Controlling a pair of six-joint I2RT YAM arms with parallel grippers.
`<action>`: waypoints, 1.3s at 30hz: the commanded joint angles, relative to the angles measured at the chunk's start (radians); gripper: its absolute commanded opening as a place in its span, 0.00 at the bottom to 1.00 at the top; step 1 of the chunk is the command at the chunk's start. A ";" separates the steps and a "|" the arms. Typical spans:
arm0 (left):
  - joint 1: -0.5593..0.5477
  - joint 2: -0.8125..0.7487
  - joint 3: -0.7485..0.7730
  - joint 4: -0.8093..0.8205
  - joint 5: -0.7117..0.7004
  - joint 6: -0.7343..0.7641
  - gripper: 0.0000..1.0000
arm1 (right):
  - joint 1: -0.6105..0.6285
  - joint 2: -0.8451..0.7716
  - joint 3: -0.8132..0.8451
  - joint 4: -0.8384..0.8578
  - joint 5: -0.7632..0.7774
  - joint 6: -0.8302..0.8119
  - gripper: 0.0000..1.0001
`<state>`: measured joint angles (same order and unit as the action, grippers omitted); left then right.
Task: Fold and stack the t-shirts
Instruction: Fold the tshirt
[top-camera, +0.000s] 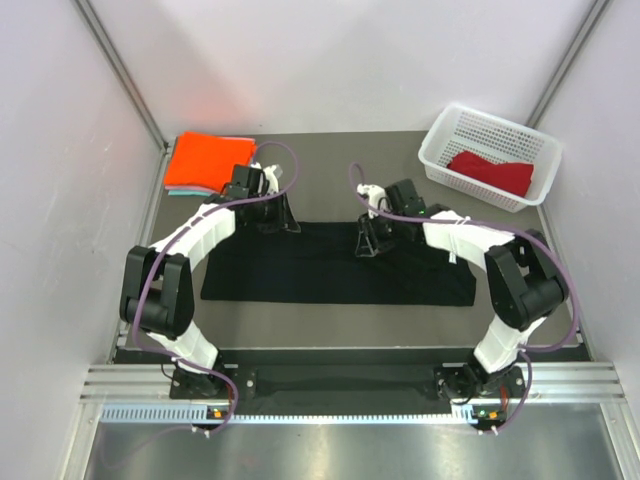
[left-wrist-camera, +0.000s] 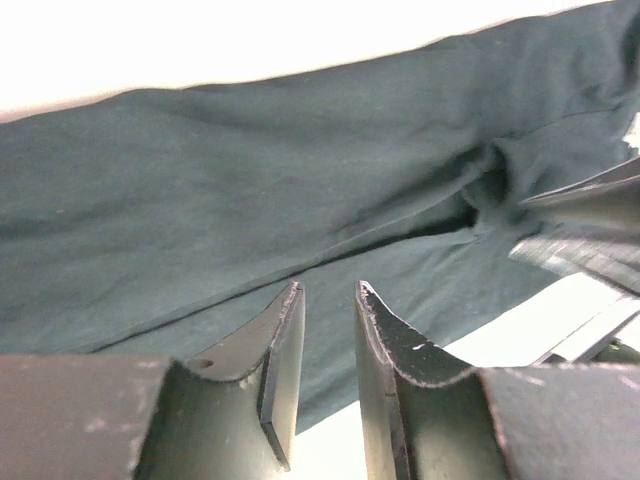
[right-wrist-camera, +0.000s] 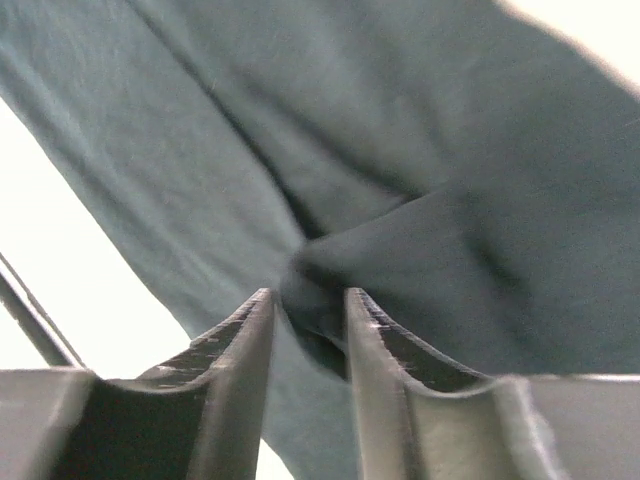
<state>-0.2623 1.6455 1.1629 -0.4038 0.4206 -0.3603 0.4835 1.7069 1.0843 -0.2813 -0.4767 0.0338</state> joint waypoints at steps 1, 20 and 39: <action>0.000 -0.001 -0.029 0.097 0.069 -0.046 0.31 | 0.052 -0.045 0.008 -0.044 0.113 0.075 0.38; -0.232 0.097 -0.151 0.528 0.167 -0.230 0.36 | 0.052 -0.414 -0.230 -0.239 0.569 0.454 0.38; -0.302 0.247 -0.120 0.652 0.165 -0.272 0.35 | 0.053 -0.523 -0.474 -0.191 0.630 0.934 0.34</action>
<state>-0.5610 1.8748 1.0157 0.1810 0.5720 -0.6300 0.5339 1.2118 0.6201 -0.5228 0.1547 0.8829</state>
